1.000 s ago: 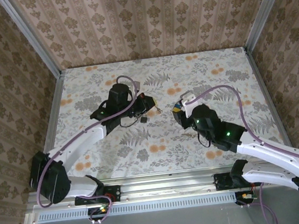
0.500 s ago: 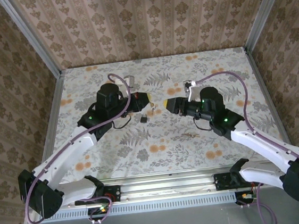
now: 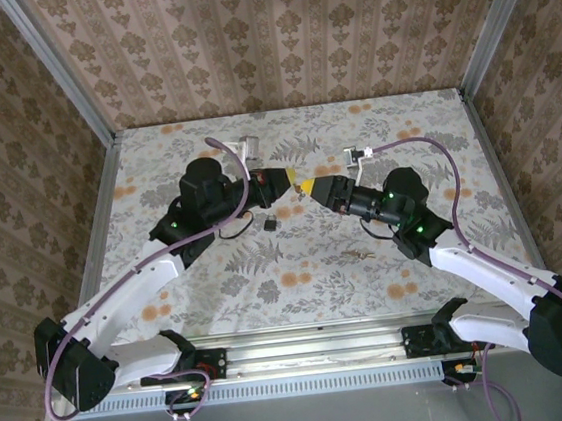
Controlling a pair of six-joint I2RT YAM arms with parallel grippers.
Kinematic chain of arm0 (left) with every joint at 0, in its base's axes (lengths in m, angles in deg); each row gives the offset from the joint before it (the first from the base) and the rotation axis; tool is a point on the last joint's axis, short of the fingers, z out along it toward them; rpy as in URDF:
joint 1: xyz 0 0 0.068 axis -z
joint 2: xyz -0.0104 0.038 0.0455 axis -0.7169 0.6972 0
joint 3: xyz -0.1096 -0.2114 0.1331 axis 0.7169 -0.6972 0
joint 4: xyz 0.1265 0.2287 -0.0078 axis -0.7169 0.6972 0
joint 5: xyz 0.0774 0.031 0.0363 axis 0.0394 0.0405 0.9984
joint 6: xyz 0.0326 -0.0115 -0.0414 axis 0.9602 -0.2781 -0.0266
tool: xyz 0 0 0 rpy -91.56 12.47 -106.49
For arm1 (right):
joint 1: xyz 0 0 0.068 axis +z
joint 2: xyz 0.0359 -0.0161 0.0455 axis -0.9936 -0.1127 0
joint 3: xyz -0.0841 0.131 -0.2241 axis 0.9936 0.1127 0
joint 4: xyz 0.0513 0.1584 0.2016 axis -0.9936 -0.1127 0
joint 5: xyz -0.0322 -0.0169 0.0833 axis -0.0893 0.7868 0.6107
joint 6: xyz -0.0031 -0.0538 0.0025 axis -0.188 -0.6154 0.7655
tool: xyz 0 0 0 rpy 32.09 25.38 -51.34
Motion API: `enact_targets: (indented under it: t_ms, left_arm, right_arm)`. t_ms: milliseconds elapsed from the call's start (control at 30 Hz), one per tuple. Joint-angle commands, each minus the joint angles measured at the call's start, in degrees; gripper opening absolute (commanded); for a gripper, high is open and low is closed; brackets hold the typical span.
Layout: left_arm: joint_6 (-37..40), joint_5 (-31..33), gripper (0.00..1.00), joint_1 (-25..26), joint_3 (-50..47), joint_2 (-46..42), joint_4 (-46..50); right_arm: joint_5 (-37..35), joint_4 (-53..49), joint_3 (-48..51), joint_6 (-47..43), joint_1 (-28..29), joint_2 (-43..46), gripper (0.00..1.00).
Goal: Unlock with the key
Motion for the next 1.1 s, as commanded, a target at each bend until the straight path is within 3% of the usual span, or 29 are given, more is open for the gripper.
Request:
enact_targets:
  t_ms: [0,400,700,833,933,1000,1067]
  left_arm:
    - [-2.18,-1.82,0.0,0.52,-1.17,-0.82,-5.14]
    - [-4.91,-1.57,0.0,0.96,-2.62,-1.67,-8.29]
    - [-6.98,-2.14,0.0,0.96,-3.22,-1.43,-11.41]
    - [-7.25,-2.36,0.0,0.96,-3.26,-1.52,-11.66]
    - [-7.6,-1.77,0.0,0.75,-3.63,-1.86,-11.06]
    - [-7.84,-1.39,0.13,0.29,-4.02,-2.28,-9.95]
    - [-8.53,-2.19,0.34,-0.85,-4.68,-3.04,-9.58]
  right_arm:
    - [2.9,5.7,0.06,2.1,-0.29,-0.48,0.48]
    - [4.63,6.36,0.31,2.16,-0.24,0.62,0.36]
    - [4.71,6.07,0.25,1.83,-0.23,0.71,0.16]
    - [4.59,6.09,0.06,1.49,-0.28,0.62,0.01]
    - [3.33,4.57,0.08,0.32,-0.31,1.47,0.0]
    - [2.87,2.32,-0.18,-1.21,-0.39,2.26,0.0]
    - [3.2,-0.5,-0.83,-2.97,-0.57,3.01,0.0]
